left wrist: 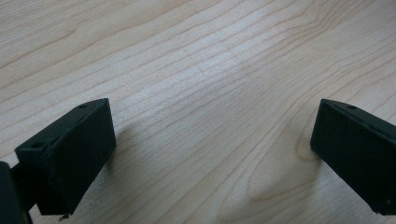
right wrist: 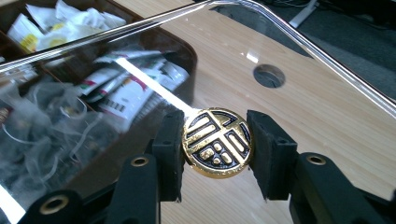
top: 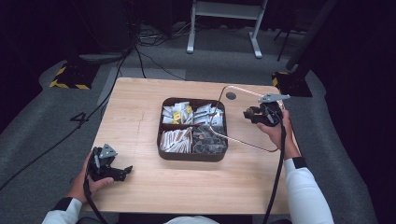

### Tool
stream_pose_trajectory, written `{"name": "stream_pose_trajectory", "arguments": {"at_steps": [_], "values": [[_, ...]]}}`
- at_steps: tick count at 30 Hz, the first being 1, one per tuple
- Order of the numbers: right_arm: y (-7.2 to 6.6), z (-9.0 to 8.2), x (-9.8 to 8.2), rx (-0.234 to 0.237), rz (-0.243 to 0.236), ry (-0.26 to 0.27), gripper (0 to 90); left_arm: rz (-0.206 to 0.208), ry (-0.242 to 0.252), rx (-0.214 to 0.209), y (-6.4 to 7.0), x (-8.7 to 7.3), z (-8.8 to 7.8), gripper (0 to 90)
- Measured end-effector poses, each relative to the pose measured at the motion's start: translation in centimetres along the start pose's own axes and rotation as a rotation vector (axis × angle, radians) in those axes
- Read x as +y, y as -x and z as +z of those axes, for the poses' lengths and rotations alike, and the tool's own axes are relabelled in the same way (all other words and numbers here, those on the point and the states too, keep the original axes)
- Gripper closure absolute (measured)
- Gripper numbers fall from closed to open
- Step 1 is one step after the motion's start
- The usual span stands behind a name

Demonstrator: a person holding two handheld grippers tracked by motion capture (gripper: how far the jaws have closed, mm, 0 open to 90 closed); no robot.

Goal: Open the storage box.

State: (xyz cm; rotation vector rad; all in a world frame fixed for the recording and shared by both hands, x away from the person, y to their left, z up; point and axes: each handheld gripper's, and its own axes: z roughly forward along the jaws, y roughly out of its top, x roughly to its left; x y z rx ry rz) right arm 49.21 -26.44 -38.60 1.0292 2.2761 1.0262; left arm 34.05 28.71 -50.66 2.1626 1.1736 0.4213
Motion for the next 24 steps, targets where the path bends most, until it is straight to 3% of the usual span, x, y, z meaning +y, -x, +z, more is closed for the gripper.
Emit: {"name": "stream_pose_trajectory", "arguments": {"at_steps": [24], "values": [[3.1,-1.9,-5.6,-0.039,0.043,-0.042,58.7,0.000,0.001,0.001,0.0,0.0,0.0,0.3]]}}
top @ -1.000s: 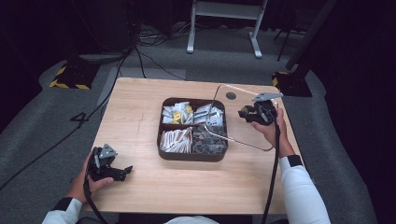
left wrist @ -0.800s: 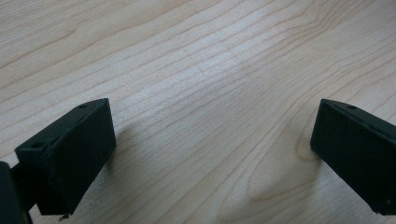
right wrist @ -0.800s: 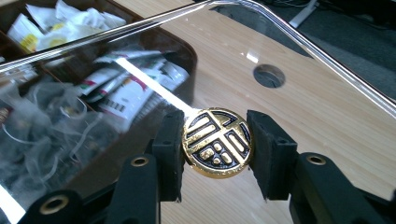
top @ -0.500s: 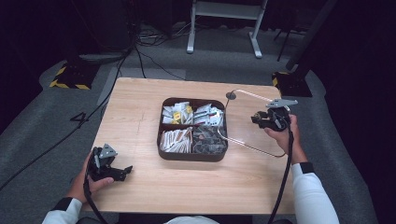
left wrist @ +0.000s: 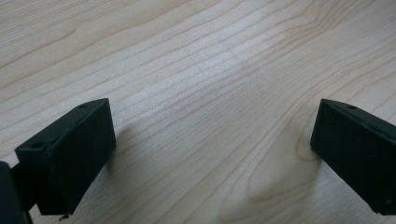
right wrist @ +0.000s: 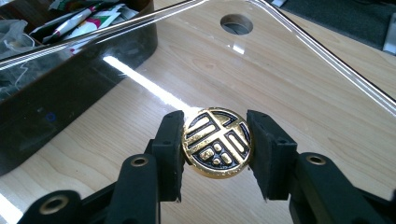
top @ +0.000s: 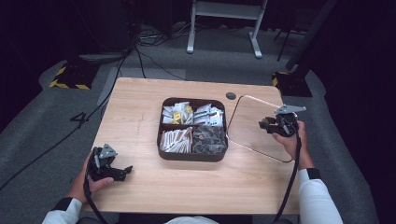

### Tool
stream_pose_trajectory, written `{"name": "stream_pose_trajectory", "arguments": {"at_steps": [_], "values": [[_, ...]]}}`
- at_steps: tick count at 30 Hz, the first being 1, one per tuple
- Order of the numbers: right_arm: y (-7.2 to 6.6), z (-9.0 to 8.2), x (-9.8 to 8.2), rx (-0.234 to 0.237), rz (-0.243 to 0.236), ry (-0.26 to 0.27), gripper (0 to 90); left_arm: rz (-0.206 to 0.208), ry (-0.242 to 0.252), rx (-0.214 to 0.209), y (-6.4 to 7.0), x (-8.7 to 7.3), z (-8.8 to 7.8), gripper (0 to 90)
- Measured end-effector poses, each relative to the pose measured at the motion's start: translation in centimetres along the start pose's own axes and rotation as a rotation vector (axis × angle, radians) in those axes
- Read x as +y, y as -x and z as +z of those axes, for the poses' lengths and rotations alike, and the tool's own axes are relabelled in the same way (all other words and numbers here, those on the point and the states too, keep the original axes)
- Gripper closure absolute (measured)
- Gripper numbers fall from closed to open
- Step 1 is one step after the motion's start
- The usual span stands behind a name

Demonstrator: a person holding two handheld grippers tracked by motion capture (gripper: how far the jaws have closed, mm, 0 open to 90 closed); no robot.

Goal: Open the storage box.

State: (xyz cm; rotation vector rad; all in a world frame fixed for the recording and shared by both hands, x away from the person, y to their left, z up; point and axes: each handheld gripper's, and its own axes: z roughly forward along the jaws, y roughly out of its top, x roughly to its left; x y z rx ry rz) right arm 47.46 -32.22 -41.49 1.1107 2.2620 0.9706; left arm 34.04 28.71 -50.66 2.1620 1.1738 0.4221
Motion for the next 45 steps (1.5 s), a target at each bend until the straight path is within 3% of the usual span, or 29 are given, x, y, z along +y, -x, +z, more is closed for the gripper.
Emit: {"name": "stream_pose_trajectory", "arguments": {"at_steps": [20,28,45], "values": [[1.0,0.7,-2.5,-0.012,0.032,-0.041,58.7,0.000,0.000,0.000,0.0,0.0,0.0,0.3],[1.2,1.4,-3.4,-0.028,0.035,-0.069,58.7,0.000,0.000,0.000,0.0,0.0,0.0,0.3],[1.2,3.8,-4.8,-0.008,0.053,-0.108,58.6,0.000,0.000,0.000,0.0,0.0,0.0,0.3]]}}
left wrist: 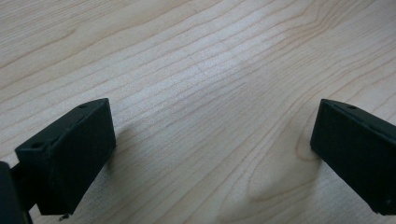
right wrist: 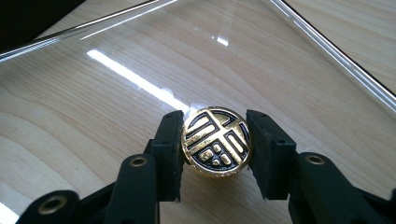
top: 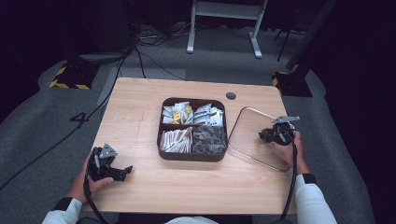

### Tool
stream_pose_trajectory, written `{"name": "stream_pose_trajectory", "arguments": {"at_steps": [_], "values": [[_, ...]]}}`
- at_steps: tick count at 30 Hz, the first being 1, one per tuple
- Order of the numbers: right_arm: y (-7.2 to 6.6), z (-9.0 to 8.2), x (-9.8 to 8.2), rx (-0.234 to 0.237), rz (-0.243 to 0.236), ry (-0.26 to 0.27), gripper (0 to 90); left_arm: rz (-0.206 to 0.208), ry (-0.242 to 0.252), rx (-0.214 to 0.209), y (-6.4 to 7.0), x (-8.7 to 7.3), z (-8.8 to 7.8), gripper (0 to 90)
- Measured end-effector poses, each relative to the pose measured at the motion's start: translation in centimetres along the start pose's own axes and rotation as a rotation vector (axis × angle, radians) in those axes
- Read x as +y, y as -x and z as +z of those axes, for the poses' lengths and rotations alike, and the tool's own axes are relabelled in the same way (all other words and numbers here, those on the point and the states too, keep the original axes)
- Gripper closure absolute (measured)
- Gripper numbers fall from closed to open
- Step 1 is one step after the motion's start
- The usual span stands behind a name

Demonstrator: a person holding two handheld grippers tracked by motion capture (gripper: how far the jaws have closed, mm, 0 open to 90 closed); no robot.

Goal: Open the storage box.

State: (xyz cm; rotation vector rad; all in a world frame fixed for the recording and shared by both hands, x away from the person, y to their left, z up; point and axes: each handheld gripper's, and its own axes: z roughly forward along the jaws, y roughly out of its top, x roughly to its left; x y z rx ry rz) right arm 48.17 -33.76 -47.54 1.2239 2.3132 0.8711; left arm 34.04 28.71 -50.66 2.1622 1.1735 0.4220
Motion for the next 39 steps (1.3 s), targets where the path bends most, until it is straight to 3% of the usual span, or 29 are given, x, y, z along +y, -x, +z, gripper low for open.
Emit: {"name": "stream_pose_trajectory", "arguments": {"at_steps": [13,20,22,27,32,39], "values": [[-0.3,0.8,-0.3,-0.008,-0.003,0.001,58.5,0.000,0.000,0.000,0.0,0.0,0.0,0.3],[-0.1,0.8,-0.4,0.022,0.028,0.017,57.3,0.000,0.000,0.000,0.0,0.0,0.0,0.3],[0.2,0.4,-0.5,0.061,0.073,0.049,52.1,0.000,0.000,0.000,0.0,0.0,0.0,0.3],[0.3,0.1,-0.4,0.069,0.085,0.065,44.7,0.000,0.000,0.000,0.0,0.0,0.0,0.3],[0.2,0.0,-0.3,0.054,0.096,0.073,34.1,0.000,0.000,0.000,0.0,0.0,0.0,0.3],[-0.2,-0.4,0.2,0.051,0.105,0.091,26.1,0.001,0.000,-0.003,0.0,0.0,0.0,0.3]]}}
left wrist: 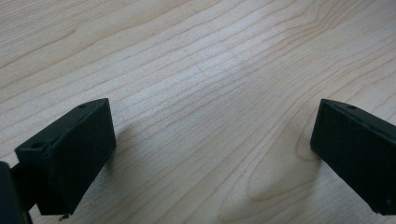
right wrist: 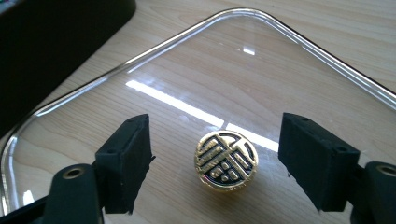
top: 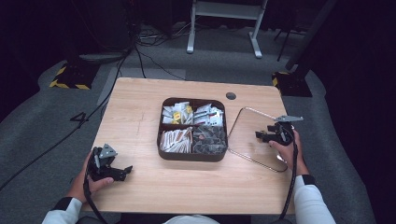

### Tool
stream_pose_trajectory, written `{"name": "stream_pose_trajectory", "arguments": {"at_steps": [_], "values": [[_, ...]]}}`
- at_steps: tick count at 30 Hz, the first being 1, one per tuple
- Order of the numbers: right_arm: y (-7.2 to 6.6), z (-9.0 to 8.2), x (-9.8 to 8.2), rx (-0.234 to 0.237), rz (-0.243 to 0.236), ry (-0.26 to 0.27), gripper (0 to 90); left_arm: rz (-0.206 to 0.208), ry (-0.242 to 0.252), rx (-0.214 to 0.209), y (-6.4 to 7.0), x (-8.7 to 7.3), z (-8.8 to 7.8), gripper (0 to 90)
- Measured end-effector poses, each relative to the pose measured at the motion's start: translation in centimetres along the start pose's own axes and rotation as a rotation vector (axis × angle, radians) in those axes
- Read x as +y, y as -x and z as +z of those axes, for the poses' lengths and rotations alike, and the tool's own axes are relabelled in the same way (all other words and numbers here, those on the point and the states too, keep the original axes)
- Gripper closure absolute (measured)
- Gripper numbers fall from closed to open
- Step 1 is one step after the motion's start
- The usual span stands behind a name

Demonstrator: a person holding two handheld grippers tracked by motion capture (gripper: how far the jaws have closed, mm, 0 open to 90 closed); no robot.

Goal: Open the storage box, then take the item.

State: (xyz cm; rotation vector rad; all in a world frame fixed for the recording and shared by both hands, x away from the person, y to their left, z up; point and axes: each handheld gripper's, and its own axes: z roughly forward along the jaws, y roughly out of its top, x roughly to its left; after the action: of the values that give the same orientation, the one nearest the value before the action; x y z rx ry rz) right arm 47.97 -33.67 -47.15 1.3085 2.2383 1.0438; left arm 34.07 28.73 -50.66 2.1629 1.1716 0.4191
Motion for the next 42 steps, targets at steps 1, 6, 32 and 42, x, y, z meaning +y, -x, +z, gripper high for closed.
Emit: {"name": "stream_pose_trajectory", "arguments": {"at_steps": [1,6,32,42], "values": [[-0.1,-0.1,0.1,0.002,-0.004,0.003,25.8,0.000,0.000,-0.001,0.0,0.0,0.0,0.3],[-0.7,-0.3,0.7,0.011,-0.022,0.016,24.3,0.001,0.000,-0.001,0.0,0.0,0.0,0.2],[-5.5,-0.6,5.0,0.064,-0.150,0.039,26.3,-0.005,0.000,0.002,0.0,0.0,0.0,0.3],[-7.3,0.0,7.0,0.096,-0.177,0.062,27.0,-0.002,-0.002,-0.003,0.0,0.0,0.0,0.2]]}}
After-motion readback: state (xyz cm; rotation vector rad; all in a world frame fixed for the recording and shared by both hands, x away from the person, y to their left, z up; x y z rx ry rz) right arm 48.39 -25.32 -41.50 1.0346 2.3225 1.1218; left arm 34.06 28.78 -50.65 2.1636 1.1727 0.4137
